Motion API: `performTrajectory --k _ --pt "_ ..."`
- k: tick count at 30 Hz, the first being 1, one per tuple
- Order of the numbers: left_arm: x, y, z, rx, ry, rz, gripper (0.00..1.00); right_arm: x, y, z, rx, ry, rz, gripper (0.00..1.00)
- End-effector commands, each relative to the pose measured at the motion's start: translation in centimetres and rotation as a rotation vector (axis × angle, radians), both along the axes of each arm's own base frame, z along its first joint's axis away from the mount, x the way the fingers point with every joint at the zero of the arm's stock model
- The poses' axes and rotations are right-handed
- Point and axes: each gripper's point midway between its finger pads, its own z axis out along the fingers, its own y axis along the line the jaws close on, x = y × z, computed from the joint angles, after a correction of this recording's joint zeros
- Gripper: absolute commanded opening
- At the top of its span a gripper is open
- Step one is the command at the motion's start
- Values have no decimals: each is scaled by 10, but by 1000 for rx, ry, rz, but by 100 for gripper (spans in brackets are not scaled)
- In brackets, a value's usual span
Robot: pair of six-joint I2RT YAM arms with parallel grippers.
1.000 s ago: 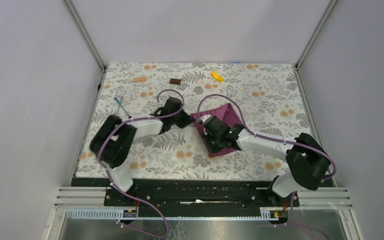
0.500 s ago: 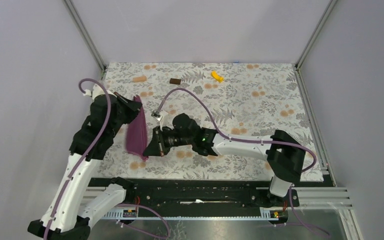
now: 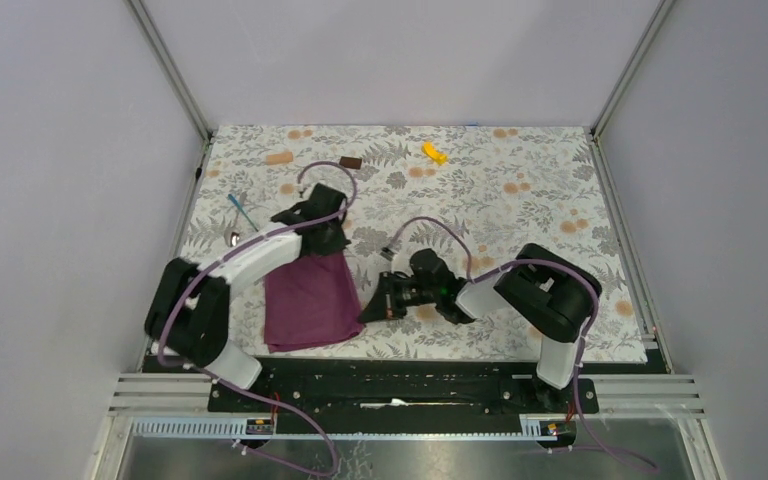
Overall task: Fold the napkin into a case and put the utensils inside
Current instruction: Turn over the upper triangle folded napkin at the center of the board.
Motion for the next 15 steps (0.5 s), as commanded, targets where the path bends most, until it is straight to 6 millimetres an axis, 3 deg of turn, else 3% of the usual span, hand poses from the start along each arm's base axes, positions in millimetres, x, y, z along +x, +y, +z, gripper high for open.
performTrajectory --k 1,5,10,11,13,15 --pt "69 -70 49 -143 -259 -79 0 -26 -35 -7 32 41 102 0" --pt "77 -109 28 -170 -199 -143 0 -23 -63 -23 -5 73 62 0" --pt "81 -138 8 -211 -135 -222 1 -8 -92 -36 -51 105 -19 0" --pt "80 -142 5 -216 -123 -240 7 -5 -96 -38 -66 110 -34 4" --pt "75 -154 10 -261 -112 -312 20 0 -104 -42 -106 114 -70 20" --pt "68 -163 22 -307 -122 -378 38 4 -109 -41 -132 110 -98 30"
